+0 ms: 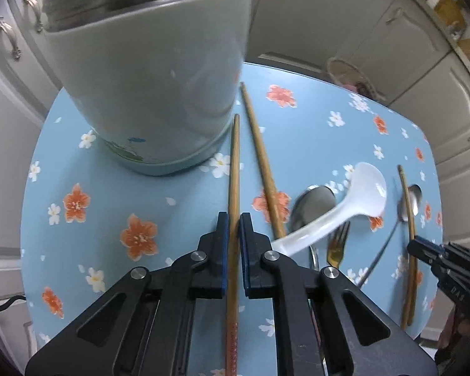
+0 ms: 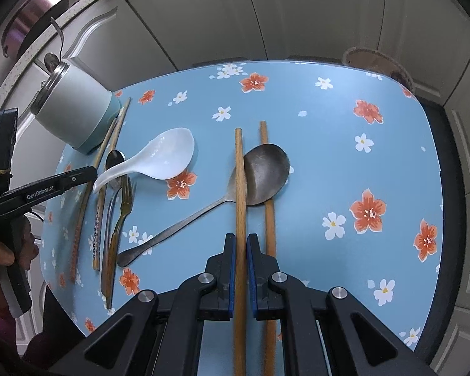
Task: Organize utensils
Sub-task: 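Close the right tool on a wooden chopstick while the left tool grasps another chopstick, then lift both chopsticks upright and carry them over the jar opening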
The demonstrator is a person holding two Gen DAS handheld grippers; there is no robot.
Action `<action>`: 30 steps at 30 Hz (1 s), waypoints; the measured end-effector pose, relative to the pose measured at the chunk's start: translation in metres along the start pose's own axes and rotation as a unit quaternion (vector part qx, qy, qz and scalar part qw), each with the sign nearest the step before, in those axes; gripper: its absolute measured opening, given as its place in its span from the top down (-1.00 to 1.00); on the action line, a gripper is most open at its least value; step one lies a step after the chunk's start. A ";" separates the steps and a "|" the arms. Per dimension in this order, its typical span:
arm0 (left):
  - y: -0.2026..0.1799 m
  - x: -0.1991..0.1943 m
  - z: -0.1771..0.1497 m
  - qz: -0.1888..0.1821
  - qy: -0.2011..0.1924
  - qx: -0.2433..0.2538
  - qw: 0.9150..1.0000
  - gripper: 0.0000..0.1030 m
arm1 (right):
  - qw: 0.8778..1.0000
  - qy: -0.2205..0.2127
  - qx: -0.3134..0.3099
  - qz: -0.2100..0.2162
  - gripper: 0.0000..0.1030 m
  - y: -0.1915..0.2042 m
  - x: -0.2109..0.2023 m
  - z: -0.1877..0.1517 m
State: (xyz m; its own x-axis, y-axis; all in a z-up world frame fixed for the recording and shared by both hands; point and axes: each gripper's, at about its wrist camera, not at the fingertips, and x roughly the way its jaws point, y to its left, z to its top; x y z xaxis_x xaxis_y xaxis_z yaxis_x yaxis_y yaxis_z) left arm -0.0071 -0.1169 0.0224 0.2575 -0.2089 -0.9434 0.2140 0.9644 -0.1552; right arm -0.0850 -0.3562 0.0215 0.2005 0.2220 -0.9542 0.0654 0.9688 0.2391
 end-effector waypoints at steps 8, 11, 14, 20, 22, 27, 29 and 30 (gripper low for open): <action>-0.006 -0.044 -0.020 -0.060 -0.050 0.007 0.997 0.90 | 0.999 -0.036 0.002 0.039 0.88 0.014 -0.036 -0.002; -0.011 -0.067 -0.026 -0.090 -0.077 0.017 0.993 0.90 | 0.998 -0.052 0.001 0.047 0.88 0.022 -0.051 -0.003; -0.015 -0.083 -0.030 -0.106 -0.098 0.021 0.989 0.90 | 0.996 -0.066 -0.005 0.056 0.88 0.033 -0.063 -0.005; -0.009 -0.108 -0.037 -0.118 -0.122 0.023 0.985 0.90 | 0.994 -0.084 -0.029 0.063 0.88 0.057 -0.081 0.000; -0.006 -0.121 -0.039 -0.117 -0.134 0.025 0.984 0.90 | 0.993 -0.088 -0.037 0.063 0.88 0.064 -0.086 0.002; -0.007 -0.144 -0.034 -0.121 -0.161 0.025 0.979 0.90 | 0.991 -0.105 -0.060 0.062 0.88 0.087 -0.102 0.018; -0.002 -0.156 -0.034 -0.120 -0.170 0.023 0.978 0.90 | 0.989 -0.114 -0.068 0.060 0.89 0.095 -0.109 0.027; 0.001 -0.161 -0.032 -0.120 -0.176 0.021 0.977 0.90 | 0.989 -0.118 -0.071 0.061 0.88 0.100 -0.112 0.031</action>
State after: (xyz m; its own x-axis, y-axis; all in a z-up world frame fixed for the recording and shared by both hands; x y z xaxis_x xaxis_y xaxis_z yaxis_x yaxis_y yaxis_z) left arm -0.0786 -0.0774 0.1650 0.5015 -0.4782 -0.7210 0.3445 0.8748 -0.3406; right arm -0.0707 -0.2882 0.1581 0.4225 0.3225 -0.8470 -0.1072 0.9458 0.3066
